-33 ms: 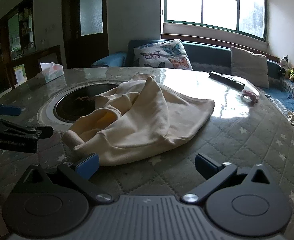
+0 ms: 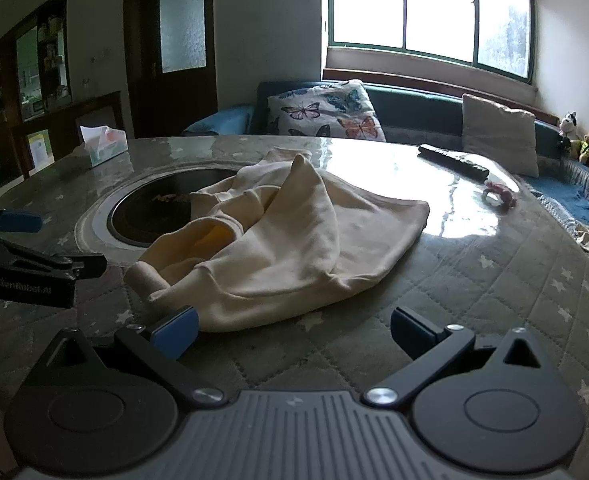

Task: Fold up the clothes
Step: 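Approach the crumpled cream shirt with both grippers open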

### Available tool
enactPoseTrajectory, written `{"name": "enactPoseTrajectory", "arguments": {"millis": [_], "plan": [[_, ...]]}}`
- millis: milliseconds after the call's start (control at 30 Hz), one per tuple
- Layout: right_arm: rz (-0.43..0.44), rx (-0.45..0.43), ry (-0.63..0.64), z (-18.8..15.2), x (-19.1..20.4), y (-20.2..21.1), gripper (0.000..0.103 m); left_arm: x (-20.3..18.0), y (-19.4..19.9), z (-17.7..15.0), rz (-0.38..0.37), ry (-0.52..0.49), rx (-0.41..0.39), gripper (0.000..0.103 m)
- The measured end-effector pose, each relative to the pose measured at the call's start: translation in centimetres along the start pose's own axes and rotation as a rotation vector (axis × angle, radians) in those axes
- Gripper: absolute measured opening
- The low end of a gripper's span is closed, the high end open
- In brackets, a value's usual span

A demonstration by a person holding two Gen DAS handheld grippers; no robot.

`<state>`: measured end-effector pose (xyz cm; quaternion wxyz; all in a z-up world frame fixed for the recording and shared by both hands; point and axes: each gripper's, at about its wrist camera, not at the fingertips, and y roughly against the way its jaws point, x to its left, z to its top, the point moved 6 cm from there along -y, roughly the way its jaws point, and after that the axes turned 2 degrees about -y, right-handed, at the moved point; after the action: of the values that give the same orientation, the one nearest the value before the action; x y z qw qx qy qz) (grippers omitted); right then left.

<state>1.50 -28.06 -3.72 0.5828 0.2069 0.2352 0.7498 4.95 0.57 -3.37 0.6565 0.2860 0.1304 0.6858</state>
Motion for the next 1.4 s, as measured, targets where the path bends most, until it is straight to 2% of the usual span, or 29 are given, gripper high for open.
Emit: {"name": "enactPoseTrajectory", "arguments": {"millis": [167, 1400], "plan": [[-0.009, -0.045, 0.017, 0.0, 0.5, 0.6, 0.103, -0.3, 0.1, -0.1, -0.001, -0.001, -0.003, 0.103], [0.002, 0.024, 0.024, -1.4, 0.8, -0.7, 0.103, -2.2, -0.4, -1.0, -0.048, -0.052, 0.050, 0.103]]}}
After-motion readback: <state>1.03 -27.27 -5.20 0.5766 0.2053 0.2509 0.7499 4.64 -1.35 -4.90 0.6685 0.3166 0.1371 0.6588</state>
